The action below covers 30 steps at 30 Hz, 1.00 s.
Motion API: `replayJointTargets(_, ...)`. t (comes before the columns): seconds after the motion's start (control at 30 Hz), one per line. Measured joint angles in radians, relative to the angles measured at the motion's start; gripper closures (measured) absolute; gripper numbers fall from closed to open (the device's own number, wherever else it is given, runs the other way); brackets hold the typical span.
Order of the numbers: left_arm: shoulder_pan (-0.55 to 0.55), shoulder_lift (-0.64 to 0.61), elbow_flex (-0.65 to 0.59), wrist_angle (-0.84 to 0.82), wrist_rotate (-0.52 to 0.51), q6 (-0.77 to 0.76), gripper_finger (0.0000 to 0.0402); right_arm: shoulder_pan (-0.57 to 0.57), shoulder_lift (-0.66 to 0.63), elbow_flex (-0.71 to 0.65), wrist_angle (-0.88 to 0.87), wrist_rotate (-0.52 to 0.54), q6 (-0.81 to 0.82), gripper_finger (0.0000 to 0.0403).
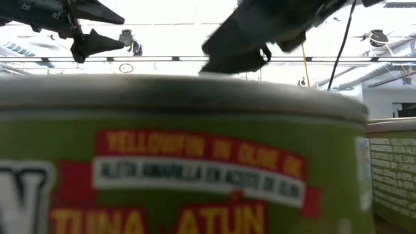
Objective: Pick & Place Food Item
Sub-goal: Put the orange into the left transparent bin
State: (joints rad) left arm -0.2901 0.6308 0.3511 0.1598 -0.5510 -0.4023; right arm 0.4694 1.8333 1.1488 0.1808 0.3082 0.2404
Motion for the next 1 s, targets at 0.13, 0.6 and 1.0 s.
replayJointTargets(0.13, 0.0, 0.0, 0.0, -0.002, 0.0, 0.005, 0.0097, 0.004, -0.002, 0.001, 0.018, -0.094, -0.072, 0.0113)
replayJointTargets(0.6, 0.0, 0.002, 0.0, 0.0, -0.001, 0.01, 0.0084, -0.027, 0.111, 0.002, 0.05, 0.055, -0.14, 0.0121)
replayJointTargets(1.0, 0.001, 0.005, 0.0, 0.0, -0.019, 0.014, 0.0096, -0.07, 0.111, 0.0, 0.033, 0.371, -0.028, 0.0122)
